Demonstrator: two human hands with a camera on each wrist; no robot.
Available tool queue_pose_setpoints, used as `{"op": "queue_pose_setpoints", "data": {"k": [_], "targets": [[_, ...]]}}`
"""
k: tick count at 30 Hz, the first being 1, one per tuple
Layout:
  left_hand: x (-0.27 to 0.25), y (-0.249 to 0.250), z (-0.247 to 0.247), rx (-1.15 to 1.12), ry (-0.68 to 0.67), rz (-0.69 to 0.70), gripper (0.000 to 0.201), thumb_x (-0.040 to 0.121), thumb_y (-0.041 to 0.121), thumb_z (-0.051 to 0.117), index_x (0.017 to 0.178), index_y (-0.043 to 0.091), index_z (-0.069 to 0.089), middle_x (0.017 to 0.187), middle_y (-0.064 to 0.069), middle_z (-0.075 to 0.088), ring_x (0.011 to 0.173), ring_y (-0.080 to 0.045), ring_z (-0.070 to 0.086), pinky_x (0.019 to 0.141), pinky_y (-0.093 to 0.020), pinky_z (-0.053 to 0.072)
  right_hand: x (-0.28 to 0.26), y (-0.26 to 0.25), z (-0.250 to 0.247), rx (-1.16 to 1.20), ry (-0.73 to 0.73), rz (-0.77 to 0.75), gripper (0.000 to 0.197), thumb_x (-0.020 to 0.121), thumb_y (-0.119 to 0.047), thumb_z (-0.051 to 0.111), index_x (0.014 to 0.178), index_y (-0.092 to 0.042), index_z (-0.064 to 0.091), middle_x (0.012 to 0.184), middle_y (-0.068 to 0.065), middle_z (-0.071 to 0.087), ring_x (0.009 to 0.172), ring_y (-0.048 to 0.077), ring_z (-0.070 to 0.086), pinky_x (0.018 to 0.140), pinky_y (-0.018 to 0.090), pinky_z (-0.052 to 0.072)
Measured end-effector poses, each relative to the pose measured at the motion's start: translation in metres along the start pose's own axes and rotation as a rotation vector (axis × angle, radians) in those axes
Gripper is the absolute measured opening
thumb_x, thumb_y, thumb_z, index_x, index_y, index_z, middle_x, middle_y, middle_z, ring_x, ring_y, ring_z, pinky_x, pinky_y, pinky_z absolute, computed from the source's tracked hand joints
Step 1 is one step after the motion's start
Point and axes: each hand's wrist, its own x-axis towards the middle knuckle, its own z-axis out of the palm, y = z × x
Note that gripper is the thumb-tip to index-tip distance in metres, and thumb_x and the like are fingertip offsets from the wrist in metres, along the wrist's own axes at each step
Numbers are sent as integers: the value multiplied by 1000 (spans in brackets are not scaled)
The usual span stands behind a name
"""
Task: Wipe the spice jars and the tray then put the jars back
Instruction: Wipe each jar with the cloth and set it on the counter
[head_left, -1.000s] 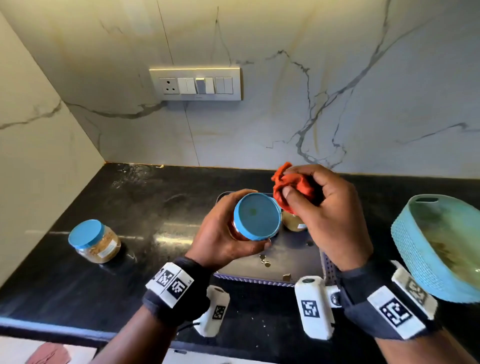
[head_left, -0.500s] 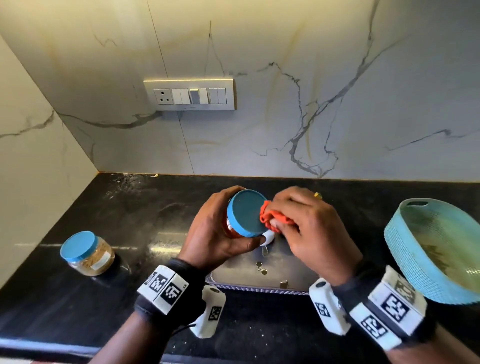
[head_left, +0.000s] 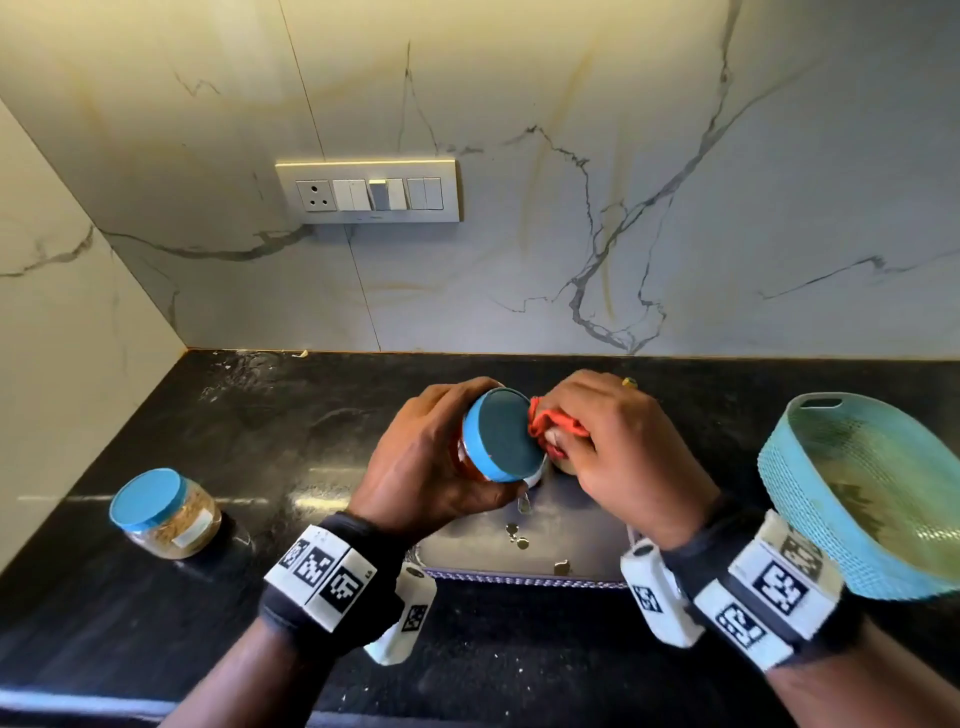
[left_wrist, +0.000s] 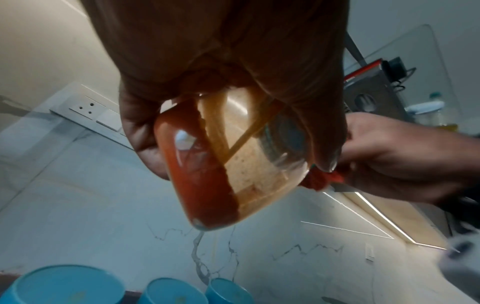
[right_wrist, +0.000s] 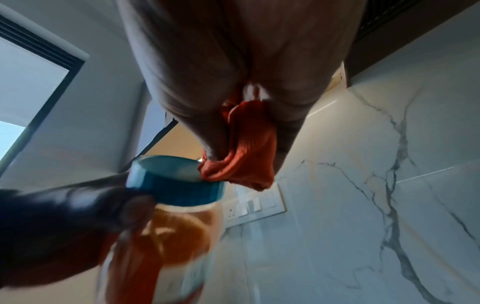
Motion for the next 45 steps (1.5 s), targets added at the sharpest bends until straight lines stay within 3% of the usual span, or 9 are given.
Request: {"op": "queue_pose_setpoints", "data": {"k": [7,11,17,22,25,28,34,39,45], "targets": [[10,4,-8,-13,-5,-49,88,61,59,80,136,19,60,126,8,66,116,-13,61,98,-29,49,9,-40,1,160,11,-95,17,78,-4,67,91,-16,69,95,-4,65,88,18,60,80,30,48],[4,1,-14,25,-6,-68,86,60,58,81,135,21,60,126,11,66,116,-12,59,97,-29,48,-3,-11,-7,-114,-115,-117,23,73,1,64,86,-18,68,88,-2,63,80,24,59,72,37,48],[10,12,0,7,-3,-14,84,63,57,83,135,23,59,126,15,65,115,-11,59,97,-27,48,17,-22,-17,123,144,-55,20,83,1,70,92,-16,67,96,-6,63,90,11,61,83,21,47],[19,12,2,14,-55,9,81,64,55,70,133,13,62,125,9,67,113,-21,63,93,-43,53,10,-42,-4,86,46,-284,17,88,1,64,98,-11,72,104,1,65,94,21,62,81,38,52],[18,5,-1,-28,-75,-77,90,61,61,73,137,17,58,125,6,68,113,-17,62,95,-40,51,-4,-26,-5,-54,-100,-370,16,93,-3,62,97,-15,73,106,0,62,94,18,60,76,38,53],[13,2,-4,-102,-5,-165,84,59,58,83,132,27,58,121,17,65,111,-9,61,94,-29,49,-13,-4,-15,-106,-204,-284,18,93,-12,53,96,-19,69,102,-4,59,90,19,61,74,44,53],[12,1,-1,-124,28,-137,81,60,50,88,132,39,53,124,20,64,115,-10,61,94,-41,53,7,1,-23,92,151,3,21,79,2,73,91,-15,72,96,-4,66,88,12,63,82,25,50],[15,6,7,-48,22,-56,86,60,55,85,136,24,57,126,13,65,115,-12,60,96,-36,51,23,-11,5,133,173,138,14,81,-10,74,93,-17,74,94,-4,70,88,16,66,82,30,52],[15,5,-4,3,-19,-91,89,61,61,76,138,19,58,125,8,66,114,-11,59,95,-26,48,26,-30,8,209,68,-18,16,83,-14,67,98,-15,72,99,-5,68,93,15,64,85,30,51]]}}
